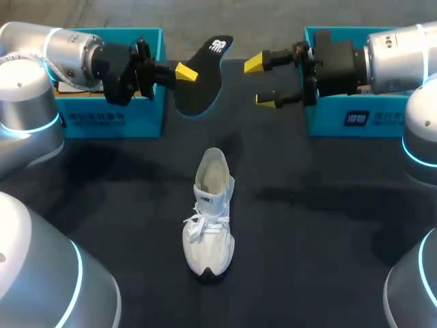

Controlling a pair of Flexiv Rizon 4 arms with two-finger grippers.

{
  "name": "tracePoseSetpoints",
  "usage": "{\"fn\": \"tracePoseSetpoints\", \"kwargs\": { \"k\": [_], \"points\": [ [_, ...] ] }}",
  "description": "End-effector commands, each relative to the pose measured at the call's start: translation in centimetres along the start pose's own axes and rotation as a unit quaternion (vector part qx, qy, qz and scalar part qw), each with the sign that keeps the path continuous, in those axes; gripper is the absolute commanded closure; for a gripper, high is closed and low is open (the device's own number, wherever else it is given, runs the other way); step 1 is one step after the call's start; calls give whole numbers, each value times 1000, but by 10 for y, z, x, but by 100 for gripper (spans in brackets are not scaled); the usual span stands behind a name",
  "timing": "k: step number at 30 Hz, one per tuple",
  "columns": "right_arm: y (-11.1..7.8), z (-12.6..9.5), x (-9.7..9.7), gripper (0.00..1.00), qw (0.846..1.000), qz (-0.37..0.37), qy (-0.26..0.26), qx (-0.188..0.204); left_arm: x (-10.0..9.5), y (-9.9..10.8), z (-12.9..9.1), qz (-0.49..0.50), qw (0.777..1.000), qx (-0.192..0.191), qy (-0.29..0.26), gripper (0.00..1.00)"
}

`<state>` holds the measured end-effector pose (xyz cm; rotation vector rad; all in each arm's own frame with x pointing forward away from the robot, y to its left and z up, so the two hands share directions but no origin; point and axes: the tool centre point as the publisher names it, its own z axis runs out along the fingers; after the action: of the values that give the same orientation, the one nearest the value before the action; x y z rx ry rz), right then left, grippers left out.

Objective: Take the shoe out of the shoebox, open the shoe tongue, remove and reinsert the insole, then place the shoe into the shoebox

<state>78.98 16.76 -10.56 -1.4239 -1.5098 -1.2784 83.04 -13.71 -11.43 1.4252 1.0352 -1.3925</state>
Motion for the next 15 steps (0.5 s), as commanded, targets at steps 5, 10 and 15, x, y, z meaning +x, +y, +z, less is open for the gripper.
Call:
{"fn": "tracePoseSetpoints", "kwargs": {
  "k": [5,10,15],
  "points": [
    [0,2,0,0,1000,0,0,-1,1,-7,7,18,1000,-9,-5,100],
    [0,2,0,0,1000,0,0,-1,1,-7,8,24,1000,-7,-2,100],
    [0,2,0,0,1000,0,0,-1,1,-7,8,24,1000,-7,-2,100]
  ]
}}
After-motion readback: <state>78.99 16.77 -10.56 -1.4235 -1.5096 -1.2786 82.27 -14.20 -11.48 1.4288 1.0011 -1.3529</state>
